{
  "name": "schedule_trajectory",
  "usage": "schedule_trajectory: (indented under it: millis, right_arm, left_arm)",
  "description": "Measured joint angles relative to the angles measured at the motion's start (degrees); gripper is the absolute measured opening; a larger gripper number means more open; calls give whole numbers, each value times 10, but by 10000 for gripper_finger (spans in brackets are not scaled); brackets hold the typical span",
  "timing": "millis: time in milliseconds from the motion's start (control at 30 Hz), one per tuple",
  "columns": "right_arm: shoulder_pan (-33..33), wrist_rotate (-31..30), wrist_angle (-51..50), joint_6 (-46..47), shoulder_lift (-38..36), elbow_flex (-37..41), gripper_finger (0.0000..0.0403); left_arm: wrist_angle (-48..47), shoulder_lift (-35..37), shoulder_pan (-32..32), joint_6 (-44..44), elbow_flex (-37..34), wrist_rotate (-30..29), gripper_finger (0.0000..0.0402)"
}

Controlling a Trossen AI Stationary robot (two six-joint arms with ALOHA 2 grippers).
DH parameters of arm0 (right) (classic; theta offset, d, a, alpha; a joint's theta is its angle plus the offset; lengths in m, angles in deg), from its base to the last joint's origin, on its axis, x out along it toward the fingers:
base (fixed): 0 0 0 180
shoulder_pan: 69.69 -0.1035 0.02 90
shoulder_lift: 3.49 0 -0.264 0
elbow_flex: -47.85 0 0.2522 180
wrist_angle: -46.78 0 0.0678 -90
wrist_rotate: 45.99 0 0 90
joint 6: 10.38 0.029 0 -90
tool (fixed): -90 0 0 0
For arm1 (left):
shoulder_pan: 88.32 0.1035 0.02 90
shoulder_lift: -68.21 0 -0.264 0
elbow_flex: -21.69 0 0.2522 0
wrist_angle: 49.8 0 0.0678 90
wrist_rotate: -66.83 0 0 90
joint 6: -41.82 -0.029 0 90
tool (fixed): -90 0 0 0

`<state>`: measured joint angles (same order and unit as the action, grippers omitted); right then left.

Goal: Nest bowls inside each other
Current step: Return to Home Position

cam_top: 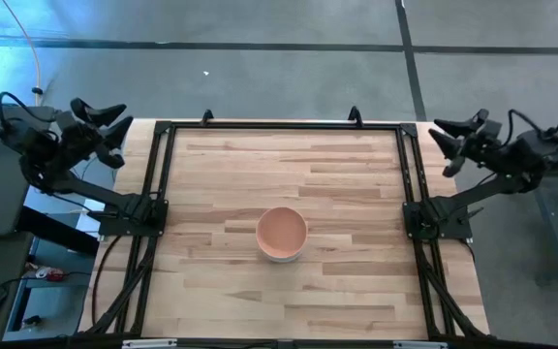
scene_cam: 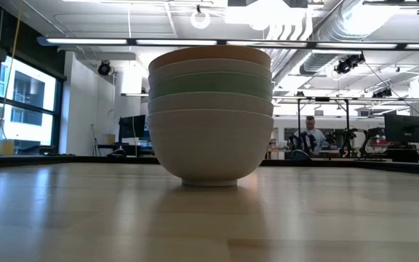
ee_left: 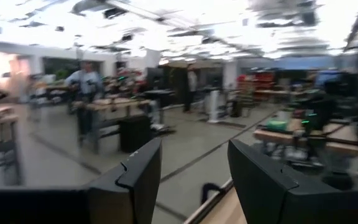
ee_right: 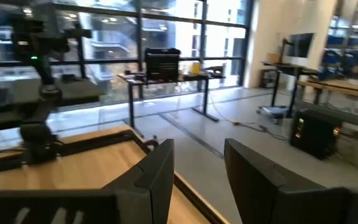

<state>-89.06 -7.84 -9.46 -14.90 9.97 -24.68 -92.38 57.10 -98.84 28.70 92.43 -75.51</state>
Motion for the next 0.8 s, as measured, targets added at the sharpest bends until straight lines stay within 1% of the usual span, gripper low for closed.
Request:
schedule_trajectory:
  millis: [100, 200, 300, 467, 600, 800]
  right_arm:
    - [0, -36, 1, 12, -15, 23, 135]
    - [0, -87, -6, 21, -32, 40, 135]
    - [4, -103, -38, 45, -53, 41, 135]
    - [29, -93, -103, 99, -89, 21, 135]
    - [66, -60, -109, 92, -112, 17, 135]
    - [146, 0, -120, 87, -132, 15, 135]
  left_arm:
    - [-1, 19, 0, 0, -20, -38, 174]
    - [-1, 38, 0, 0, -39, -62, 174]
    - [-7, 59, 0, 2, -49, -77, 174]
    - [-34, 100, 0, 32, -49, -79, 174]
    - [-52, 108, 0, 48, -48, -91, 174]
    - [-73, 108, 1, 64, -48, -115, 174]
